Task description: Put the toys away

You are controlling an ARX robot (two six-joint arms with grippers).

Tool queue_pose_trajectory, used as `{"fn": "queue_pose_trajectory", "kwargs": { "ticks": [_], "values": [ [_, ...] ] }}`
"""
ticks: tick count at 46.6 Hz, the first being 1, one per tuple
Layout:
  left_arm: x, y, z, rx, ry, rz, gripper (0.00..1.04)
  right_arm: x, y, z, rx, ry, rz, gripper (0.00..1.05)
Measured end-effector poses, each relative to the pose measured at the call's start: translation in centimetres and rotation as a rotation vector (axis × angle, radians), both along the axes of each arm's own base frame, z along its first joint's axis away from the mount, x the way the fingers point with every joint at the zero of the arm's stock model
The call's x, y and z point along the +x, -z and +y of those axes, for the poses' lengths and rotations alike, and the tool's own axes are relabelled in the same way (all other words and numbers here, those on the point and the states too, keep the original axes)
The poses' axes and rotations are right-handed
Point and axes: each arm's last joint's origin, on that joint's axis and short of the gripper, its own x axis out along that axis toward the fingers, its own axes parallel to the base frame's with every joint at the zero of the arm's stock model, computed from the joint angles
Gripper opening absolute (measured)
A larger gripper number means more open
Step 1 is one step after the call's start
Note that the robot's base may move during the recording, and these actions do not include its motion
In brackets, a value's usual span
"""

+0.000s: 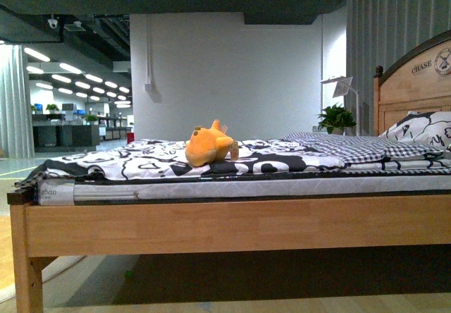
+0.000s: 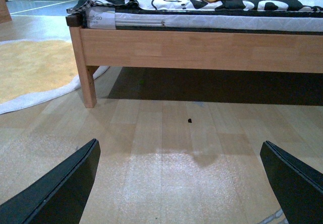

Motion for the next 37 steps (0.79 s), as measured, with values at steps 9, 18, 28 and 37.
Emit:
{"fn": "queue_pose_trajectory", "kwargs": {
  "ticks": [9,18,28,37],
  "values": [
    [0.0,0.0,0.0,0.0,0.0,0.0,0.99,0.0,0.0,0.0,0.0,0.0,0.0,0.98],
    [0.0,0.0,0.0,0.0,0.0,0.0,0.99,0.0,0.0,0.0,0.0,0.0,0.0,0.98],
    [0.0,-0.01,0.0,0.0,0.0,0.0,0.99,0.0,0.0,0.0,0.0,0.0,0.0,0.98],
    [0.0,-0.01,0.0,0.0,0.0,0.0,0.99,0.0,0.0,0.0,0.0,0.0,0.0,0.98]
  ]
}}
